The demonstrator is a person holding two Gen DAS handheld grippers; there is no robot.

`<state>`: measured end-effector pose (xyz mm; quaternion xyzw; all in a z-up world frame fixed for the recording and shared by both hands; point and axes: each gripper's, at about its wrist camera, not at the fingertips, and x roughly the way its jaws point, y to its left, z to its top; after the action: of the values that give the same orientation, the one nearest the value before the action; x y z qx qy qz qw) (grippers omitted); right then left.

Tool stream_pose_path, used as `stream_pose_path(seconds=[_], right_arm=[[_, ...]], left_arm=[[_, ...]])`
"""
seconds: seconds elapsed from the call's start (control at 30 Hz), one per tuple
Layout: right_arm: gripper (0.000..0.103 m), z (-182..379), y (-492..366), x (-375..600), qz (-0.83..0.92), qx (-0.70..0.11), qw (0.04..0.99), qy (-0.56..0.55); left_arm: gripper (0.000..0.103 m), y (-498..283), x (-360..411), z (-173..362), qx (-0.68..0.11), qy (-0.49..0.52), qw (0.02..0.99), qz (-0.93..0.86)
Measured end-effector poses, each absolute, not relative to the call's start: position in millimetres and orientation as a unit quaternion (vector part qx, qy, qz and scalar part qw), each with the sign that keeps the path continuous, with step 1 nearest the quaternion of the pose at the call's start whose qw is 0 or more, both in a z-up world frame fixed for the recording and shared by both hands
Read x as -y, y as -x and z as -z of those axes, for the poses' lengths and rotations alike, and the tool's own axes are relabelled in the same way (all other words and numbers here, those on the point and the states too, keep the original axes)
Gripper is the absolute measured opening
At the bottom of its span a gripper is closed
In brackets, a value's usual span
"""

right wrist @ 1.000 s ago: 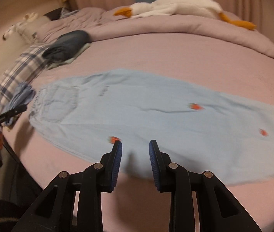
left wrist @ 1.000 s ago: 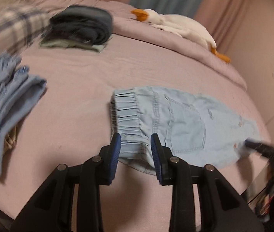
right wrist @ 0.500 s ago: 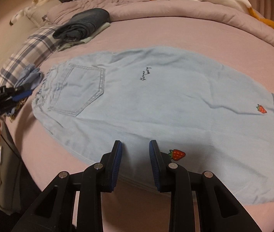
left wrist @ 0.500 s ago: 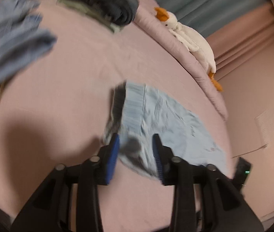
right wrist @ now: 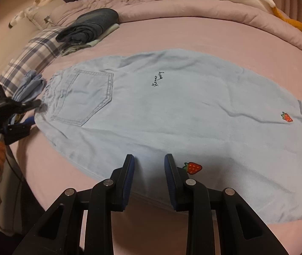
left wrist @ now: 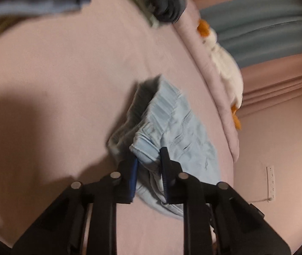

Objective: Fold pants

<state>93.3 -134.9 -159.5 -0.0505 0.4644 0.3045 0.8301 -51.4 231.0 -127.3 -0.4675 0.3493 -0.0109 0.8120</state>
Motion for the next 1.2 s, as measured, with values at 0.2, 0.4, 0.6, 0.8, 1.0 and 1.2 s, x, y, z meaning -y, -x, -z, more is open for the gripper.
stream_pose_path(seconds=[0.2, 0.4, 0.6, 0.8, 1.0, 1.2], right_arm=[[0.029, 156, -89, 125, -0.316, -0.461, 0.827, 0.062], [0.029, 166, -93, 118, -0.317, -0.471, 0.82, 0.079], [0.029, 153, -95, 137, -0.318, -0.456, 0.829, 0.056], [0.029, 153, -109, 161, -0.282, -0.45, 0.847, 0.02], [0.03, 168, -98, 157, -0.287, -0.46, 0.838, 0.059], [0.03, 162, -112, 195, -0.32, -0.485, 0.814, -0.001]], left_arm=[[0.016, 52, -220, 109, -0.345, 0.394, 0.852, -0.011], [0.044, 62, -228, 130, -0.383, 0.401, 0.83, -0.06], [0.054, 72, -219, 93, -0.36, 0.307, 0.875, -0.102], [0.054, 37, -151, 89, -0.365, 0.199, 0.91, -0.003], [0.046, 18, -129, 135, -0.44, 0.12, 0.89, 0.009], [0.047, 22, -138, 116, -0.438, 0.098, 0.893, 0.037]])
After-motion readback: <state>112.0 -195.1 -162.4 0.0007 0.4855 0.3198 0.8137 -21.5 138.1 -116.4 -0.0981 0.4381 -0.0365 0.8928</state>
